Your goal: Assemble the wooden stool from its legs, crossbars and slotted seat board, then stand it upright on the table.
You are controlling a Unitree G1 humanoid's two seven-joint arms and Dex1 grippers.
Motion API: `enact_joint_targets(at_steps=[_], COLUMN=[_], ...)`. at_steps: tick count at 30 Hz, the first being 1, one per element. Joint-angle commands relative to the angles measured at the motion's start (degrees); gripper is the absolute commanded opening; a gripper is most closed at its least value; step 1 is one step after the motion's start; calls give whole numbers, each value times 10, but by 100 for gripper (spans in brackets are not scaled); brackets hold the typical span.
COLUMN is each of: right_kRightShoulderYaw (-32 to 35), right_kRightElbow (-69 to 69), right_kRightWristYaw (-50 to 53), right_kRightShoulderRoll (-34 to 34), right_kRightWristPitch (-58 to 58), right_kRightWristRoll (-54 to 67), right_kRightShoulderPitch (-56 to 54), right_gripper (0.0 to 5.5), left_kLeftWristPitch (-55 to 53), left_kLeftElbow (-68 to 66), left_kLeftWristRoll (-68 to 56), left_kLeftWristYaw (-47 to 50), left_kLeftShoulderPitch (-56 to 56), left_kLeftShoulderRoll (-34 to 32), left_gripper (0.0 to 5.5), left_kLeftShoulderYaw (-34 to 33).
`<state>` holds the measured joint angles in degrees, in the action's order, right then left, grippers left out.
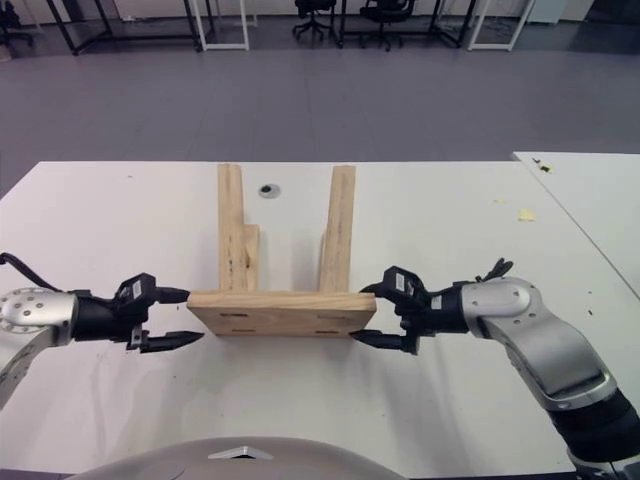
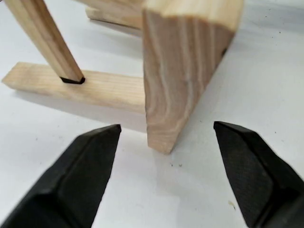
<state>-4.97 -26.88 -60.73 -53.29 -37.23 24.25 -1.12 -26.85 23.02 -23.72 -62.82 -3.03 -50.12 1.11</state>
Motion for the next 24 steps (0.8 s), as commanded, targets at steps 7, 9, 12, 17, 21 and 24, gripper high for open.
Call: enact_joint_targets(at_steps=[7, 9, 12, 17, 21, 24], right_kRightShoulderYaw=[-18, -18, -27, 19, 121, 149], right_kRightElbow=[28, 30, 35, 0, 4, 92], right_kRightWristYaw=[-13, -15, -21, -56, -84, -132], right_kRightShoulderRoll=[-2, 2, 6, 11, -18, -75], right_kRightWristPitch=[29, 37, 48, 9, -133, -300], right_kRightWristRoll=[-23, -23, -25, 70, 276, 440], right_kRightShoulderPitch=[-29, -32, -38, -81, -255, -448], right_gripper=[218, 188, 161, 160, 160, 160], left_kLeftWristPitch=[26, 32, 47, -25, -203, -387], left_kLeftElbow=[-19, -23, -33, 9, 6, -66], left_kLeftWristRoll=[2, 11, 22, -90, -260, -367], left_kLeftWristYaw=[-20, -28, -38, -62, -91, -112], left_kLeftShoulderPitch=[40, 36, 41, 127, 330, 498], left_kLeftShoulderRoll=[18, 11, 8, 10, -33, -75], left_gripper=[215, 189, 167, 158, 158, 158], left_kLeftShoulderYaw=[36, 40, 49, 7, -47, -59])
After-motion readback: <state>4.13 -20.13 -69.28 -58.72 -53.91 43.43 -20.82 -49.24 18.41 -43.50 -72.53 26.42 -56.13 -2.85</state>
